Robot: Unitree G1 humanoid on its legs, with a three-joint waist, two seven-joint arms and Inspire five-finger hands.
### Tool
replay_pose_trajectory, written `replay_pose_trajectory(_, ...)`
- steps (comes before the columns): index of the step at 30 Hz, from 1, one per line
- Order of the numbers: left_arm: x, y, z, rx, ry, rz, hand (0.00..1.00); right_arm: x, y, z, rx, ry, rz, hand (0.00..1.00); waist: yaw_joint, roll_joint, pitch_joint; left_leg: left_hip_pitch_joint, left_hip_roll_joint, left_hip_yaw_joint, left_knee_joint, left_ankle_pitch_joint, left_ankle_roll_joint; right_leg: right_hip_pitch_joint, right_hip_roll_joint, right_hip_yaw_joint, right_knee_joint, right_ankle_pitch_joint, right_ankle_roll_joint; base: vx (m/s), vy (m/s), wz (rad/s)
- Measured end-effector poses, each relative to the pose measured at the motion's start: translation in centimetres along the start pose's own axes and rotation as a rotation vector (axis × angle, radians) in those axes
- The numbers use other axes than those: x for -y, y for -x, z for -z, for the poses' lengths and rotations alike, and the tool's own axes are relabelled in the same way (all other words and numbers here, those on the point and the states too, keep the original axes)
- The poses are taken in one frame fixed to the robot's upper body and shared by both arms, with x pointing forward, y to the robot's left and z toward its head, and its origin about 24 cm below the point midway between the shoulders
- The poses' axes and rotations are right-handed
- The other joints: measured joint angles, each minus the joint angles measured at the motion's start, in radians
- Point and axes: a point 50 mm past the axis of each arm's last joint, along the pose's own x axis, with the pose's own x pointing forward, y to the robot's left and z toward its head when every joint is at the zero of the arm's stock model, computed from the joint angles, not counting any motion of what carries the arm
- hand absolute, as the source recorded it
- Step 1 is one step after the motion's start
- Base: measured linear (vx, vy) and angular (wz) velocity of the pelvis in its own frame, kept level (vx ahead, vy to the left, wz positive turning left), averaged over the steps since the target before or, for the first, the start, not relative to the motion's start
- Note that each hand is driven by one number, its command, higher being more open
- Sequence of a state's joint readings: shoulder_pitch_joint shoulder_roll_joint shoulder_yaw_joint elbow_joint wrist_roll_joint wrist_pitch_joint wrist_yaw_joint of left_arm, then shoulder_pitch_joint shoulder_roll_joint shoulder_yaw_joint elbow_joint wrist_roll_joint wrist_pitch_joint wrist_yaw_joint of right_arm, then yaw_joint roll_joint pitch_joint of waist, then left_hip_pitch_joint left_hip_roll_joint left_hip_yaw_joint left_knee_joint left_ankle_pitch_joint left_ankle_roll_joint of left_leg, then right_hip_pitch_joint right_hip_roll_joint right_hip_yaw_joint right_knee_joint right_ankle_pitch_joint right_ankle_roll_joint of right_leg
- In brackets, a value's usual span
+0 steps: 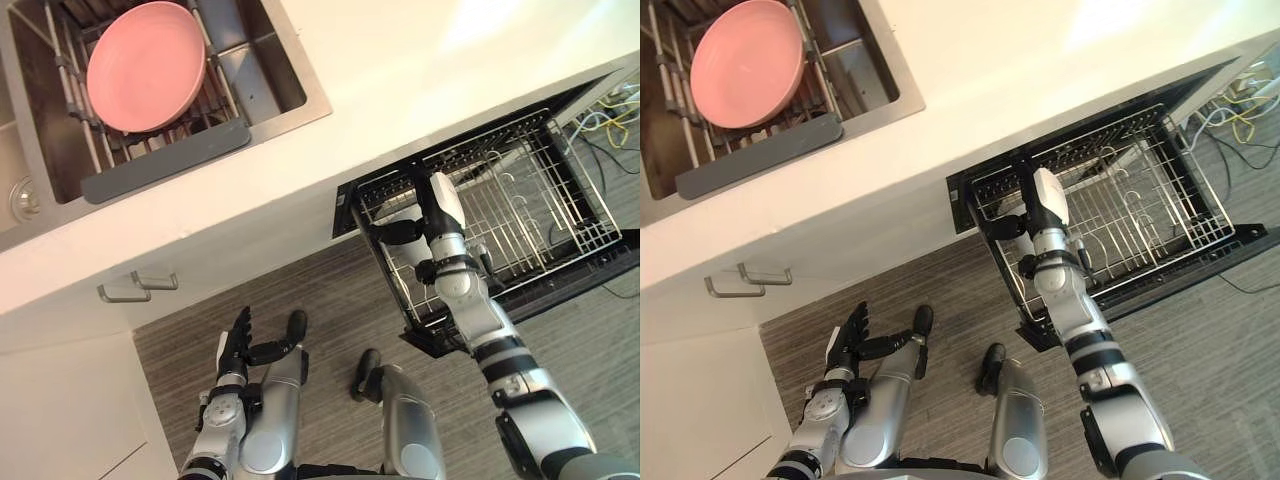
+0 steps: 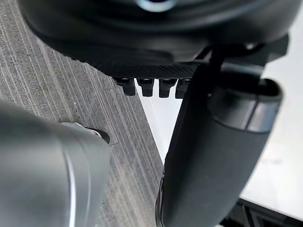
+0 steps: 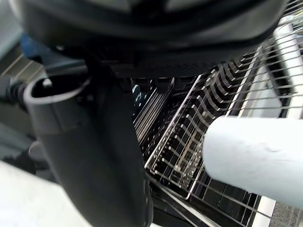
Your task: Walk over to the sink, pick up the cup, carry it to the dishwasher, place the cup inside the dishwasher, then close the dishwasher door
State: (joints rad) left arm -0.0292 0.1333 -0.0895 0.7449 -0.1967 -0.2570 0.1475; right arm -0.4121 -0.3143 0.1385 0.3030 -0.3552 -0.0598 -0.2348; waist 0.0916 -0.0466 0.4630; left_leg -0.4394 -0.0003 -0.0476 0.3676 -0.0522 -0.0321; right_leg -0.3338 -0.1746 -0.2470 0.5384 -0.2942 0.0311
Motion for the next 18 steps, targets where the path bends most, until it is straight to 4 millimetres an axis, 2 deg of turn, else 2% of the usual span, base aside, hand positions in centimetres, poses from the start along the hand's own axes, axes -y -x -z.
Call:
replay_pose_trajectory(3, -0.3, 0.3, 0.7, -0.028, -0.009, -0.006, 1.0, -0.3, 2.2, 0.4, -0.015, -0.055, 0.02, 1.0, -0.018, -0.013, -0.008, 0.079, 0.0, 0.015, -0.053, 0.006, 0.001, 0.069, 0.004, 0.011, -0.052, 0.009, 0.007, 0.1, 0.005, -0.14)
replay_pose_trajectory(7, -1.0, 0.6, 1.5, -0.063, -0.027, -0.014, 1.0, -0.5, 5.3, 0.6, -0.029, -0.143, 0.058, 1.0, -0.039, -0.044, -0.037, 0.161, 0.013, 0.03, -0.145, 0.031, -0.005, 0.144, 0.028, 0.021, -0.155, 0.045, 0.01, 0.1, -0.004, -0.16)
replay_pose_trajectory(10, -1.2, 1.2, 2.8, -0.124, -0.058, -0.006, 1.0, -1.2, 8.0, 1.3, -0.094, -0.199, 0.066, 1.0, -0.058, -0.057, -0.09, 0.216, 0.018, 0.039, -0.209, 0.05, -0.008, 0.208, 0.042, 0.024, -0.25, 0.079, 0.015, 0.11, 0.008, -0.12)
replay_pose_trajectory(14, -1.3, 2.4, 4.9, -0.203, -0.077, -0.005, 1.0, -2.3, 11.1, 1.8, -0.163, -0.258, 0.05, 1.0, -0.074, -0.051, -0.182, 0.303, 0.017, 0.073, -0.269, 0.054, -0.009, 0.299, 0.049, 0.045, -0.352, 0.11, 0.03, 0.11, 0.011, -0.2)
replay_pose_trajectory(18, -1.0, 3.2, 6.3, -0.26, -0.076, -0.004, 1.0, -2.1, 12.5, 1.2, -0.163, -0.311, 0.076, 1.0, -0.088, -0.027, -0.242, 0.351, 0.018, 0.087, -0.307, 0.057, -0.009, 0.346, 0.056, 0.056, -0.406, 0.131, 0.031, 0.04, -0.001, -0.14)
